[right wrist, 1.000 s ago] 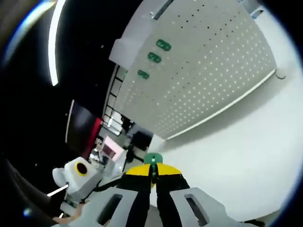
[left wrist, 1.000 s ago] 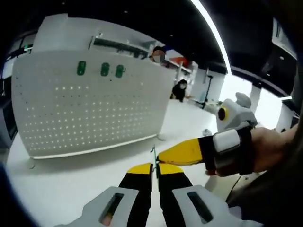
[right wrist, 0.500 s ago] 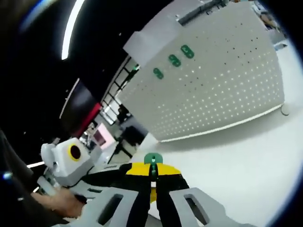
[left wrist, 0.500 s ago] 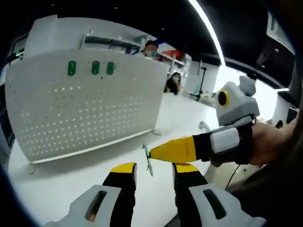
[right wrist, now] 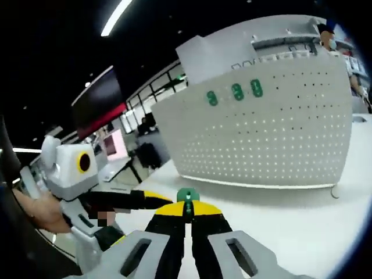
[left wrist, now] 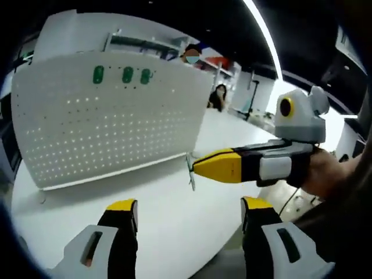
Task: Insert the hook assembly into the mounting plate slot until the hook locks in place.
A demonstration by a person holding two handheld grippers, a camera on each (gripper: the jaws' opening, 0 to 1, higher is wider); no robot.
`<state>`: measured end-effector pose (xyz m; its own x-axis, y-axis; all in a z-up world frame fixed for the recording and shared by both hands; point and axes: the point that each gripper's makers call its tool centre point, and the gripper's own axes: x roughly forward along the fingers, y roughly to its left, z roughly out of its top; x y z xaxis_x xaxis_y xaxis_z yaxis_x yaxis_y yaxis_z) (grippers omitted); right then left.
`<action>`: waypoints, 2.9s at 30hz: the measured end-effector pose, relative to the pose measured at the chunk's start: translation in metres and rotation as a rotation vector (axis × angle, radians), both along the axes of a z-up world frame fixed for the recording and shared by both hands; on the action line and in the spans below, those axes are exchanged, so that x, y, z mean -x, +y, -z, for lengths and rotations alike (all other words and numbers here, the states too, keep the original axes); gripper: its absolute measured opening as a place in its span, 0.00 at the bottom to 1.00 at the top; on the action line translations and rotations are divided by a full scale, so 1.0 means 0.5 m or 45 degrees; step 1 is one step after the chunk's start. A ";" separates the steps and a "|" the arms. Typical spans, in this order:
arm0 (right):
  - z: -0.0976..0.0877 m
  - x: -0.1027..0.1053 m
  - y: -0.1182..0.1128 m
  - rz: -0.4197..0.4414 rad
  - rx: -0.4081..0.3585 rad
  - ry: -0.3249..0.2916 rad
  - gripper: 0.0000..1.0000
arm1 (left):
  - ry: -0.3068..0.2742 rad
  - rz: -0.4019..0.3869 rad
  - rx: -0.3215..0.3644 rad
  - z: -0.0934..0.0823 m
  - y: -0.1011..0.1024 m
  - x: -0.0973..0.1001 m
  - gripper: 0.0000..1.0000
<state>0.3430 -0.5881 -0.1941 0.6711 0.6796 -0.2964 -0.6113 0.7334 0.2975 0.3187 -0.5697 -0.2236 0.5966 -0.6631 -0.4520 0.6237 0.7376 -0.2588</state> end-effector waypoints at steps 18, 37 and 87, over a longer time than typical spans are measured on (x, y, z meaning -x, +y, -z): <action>-0.027 -0.055 -0.018 0.113 0.127 -0.196 0.00 | -0.003 -0.064 -0.001 -0.037 0.032 0.013 1.00; -0.112 -0.221 -0.101 0.430 0.204 -0.473 0.00 | -0.002 -0.195 0.030 -0.036 0.093 -0.010 1.00; -0.216 -0.459 -0.213 0.650 0.213 -0.621 0.00 | -0.049 -0.288 0.139 -0.084 0.123 -0.018 1.00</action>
